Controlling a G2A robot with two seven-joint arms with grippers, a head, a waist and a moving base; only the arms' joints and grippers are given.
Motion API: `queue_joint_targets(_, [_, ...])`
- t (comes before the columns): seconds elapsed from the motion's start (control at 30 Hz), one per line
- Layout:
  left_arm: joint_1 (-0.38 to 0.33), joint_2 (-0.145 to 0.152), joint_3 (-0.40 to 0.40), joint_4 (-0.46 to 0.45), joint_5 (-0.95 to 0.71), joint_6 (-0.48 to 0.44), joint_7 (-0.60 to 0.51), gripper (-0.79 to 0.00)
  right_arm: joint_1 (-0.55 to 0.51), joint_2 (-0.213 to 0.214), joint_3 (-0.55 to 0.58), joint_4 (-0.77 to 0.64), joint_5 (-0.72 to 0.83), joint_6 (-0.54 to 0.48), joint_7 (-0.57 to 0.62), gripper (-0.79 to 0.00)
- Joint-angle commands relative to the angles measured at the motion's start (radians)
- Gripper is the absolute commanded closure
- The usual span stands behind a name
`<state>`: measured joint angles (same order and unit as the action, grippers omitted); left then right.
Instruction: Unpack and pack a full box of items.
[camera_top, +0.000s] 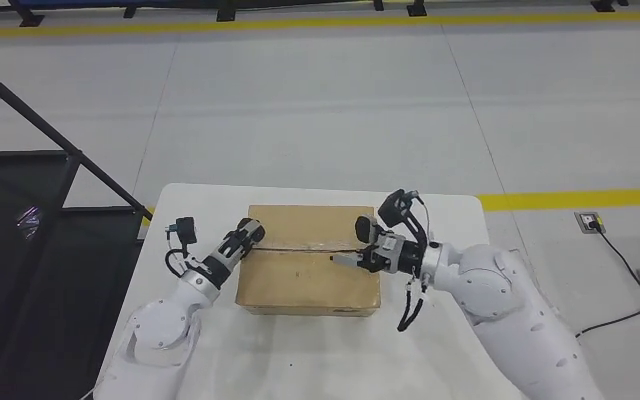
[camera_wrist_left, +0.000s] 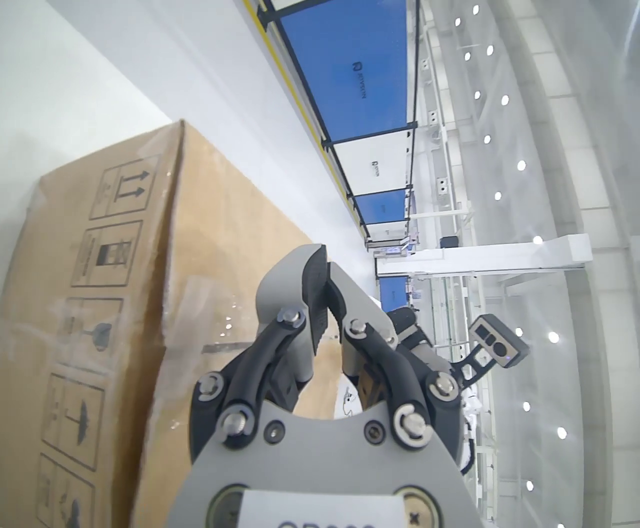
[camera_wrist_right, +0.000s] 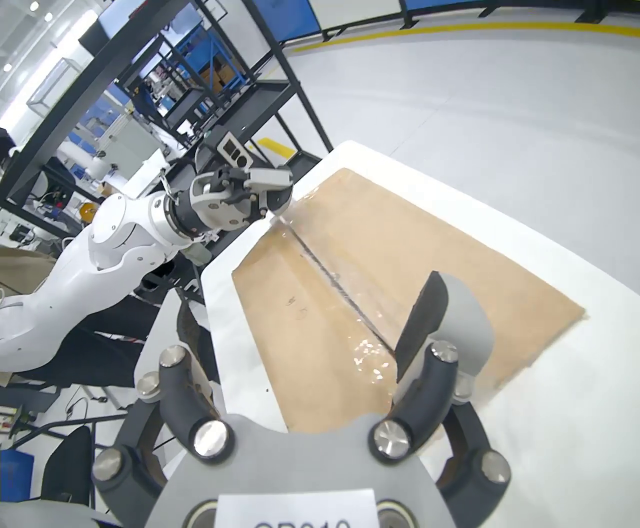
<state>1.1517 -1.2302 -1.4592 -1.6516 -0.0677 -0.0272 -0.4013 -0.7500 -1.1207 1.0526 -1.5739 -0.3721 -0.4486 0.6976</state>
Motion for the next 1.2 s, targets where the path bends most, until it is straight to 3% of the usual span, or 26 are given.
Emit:
queue_joint_targets(0.0, [0.022, 0.001, -0.021, -0.027, -0.019, -0.009, 0.01, 0.0, 0.026, -0.004, -0.018, 0.027, 0.038, 0.0, 0.042, -0.785])
queue_joint_targets(0.07, [0.043, 0.004, -0.045, -0.047, -0.034, -0.02, 0.02, 0.0, 0.059, -0.011, -0.038, 0.07, 0.069, 0.039, 0.082, -0.659])
queue_joint_targets(0.13, [0.063, 0.006, -0.068, -0.056, -0.047, -0.03, 0.027, 0.0, 0.096, -0.02, -0.062, 0.119, 0.101, 0.088, 0.128, -0.409])
queue_joint_targets(0.17, [0.072, 0.006, -0.079, -0.056, -0.053, -0.035, 0.032, 0.0, 0.113, -0.024, -0.074, 0.141, 0.123, 0.103, 0.153, -0.382])
queue_joint_targets(0.4, [0.107, 0.012, -0.132, -0.016, -0.087, -0.051, 0.029, 0.0, 0.191, -0.045, -0.112, 0.264, 0.169, 0.183, 0.191, -0.345])
queue_joint_targets(0.67, [0.119, 0.015, -0.151, 0.021, -0.112, -0.067, 0.026, 0.0, 0.229, -0.061, -0.138, 0.309, 0.188, 0.313, 0.222, -0.305])
queue_joint_targets(0.7, [0.121, 0.015, -0.154, 0.022, -0.115, -0.07, 0.026, 0.0, 0.236, -0.063, -0.14, 0.317, 0.185, 0.337, 0.221, -0.286])
queue_joint_targets(0.77, [0.128, 0.016, -0.16, 0.023, -0.124, -0.075, 0.024, 0.0, 0.247, -0.067, -0.147, 0.328, 0.173, 0.383, 0.219, -0.163])
queue_joint_targets(0.83, [0.134, 0.017, -0.167, 0.026, -0.13, -0.077, 0.023, 0.0, 0.256, -0.07, -0.15, 0.339, 0.17, 0.417, 0.222, -0.114])
queue_joint_targets(0.9, [0.139, 0.018, -0.173, 0.034, -0.128, -0.078, 0.027, 0.0, 0.263, -0.073, -0.155, 0.344, 0.159, 0.449, 0.222, 0.0])
queue_joint_targets(1.17, [0.121, 0.016, -0.131, 0.111, -0.065, -0.068, 0.052, 0.0, 0.279, -0.091, -0.198, 0.331, 0.147, 0.473, 0.225, 0.0])
